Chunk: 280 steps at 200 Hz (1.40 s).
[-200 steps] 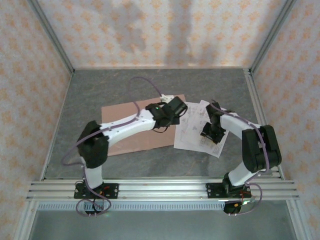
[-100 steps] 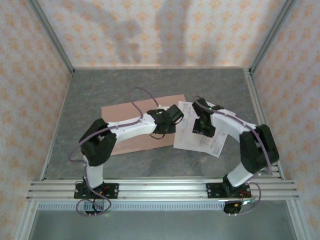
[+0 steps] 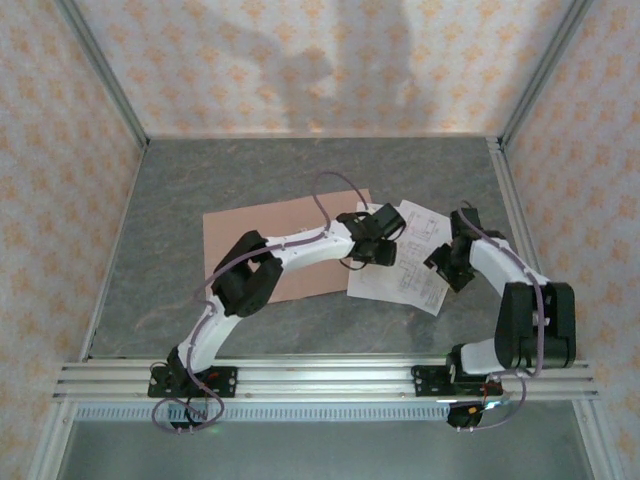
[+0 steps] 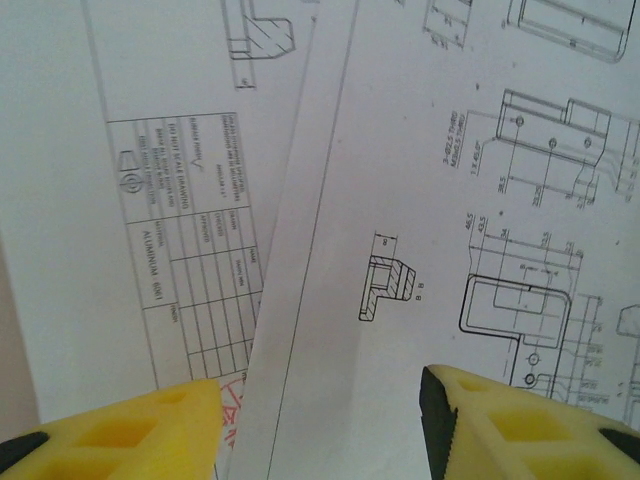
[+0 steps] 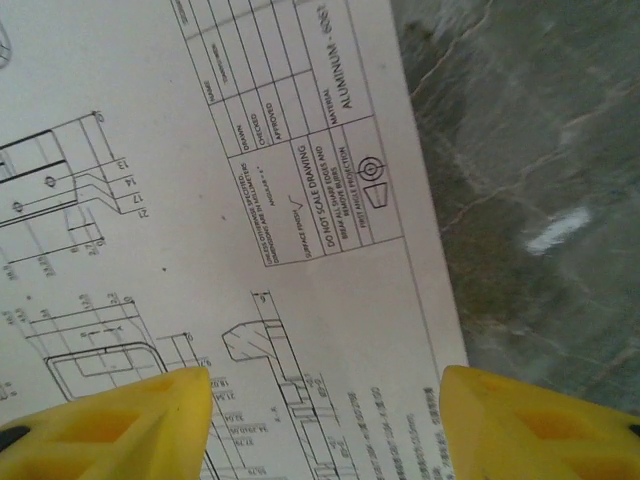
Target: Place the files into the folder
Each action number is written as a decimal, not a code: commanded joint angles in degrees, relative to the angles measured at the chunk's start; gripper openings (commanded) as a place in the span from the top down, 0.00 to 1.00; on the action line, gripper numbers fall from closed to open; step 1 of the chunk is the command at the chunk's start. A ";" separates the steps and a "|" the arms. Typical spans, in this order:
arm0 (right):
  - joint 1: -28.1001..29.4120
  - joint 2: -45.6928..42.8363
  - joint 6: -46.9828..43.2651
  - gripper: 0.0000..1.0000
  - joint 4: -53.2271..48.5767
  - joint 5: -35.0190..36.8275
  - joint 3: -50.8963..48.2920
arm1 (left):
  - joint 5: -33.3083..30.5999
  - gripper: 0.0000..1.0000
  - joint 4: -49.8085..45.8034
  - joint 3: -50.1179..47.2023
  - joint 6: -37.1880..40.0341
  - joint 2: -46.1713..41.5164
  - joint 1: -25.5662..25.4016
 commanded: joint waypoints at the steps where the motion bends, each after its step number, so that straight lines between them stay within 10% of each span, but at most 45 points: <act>1: -0.52 2.26 1.08 0.38 1.86 -0.98 -0.11 | 0.80 0.43 -4.79 3.51 4.10 1.46 0.47; 280: 2.07 9.75 -1.90 0.44 -0.20 1.14 2.06 | 2.53 0.43 4.85 -2.53 1.60 -4.12 -1.00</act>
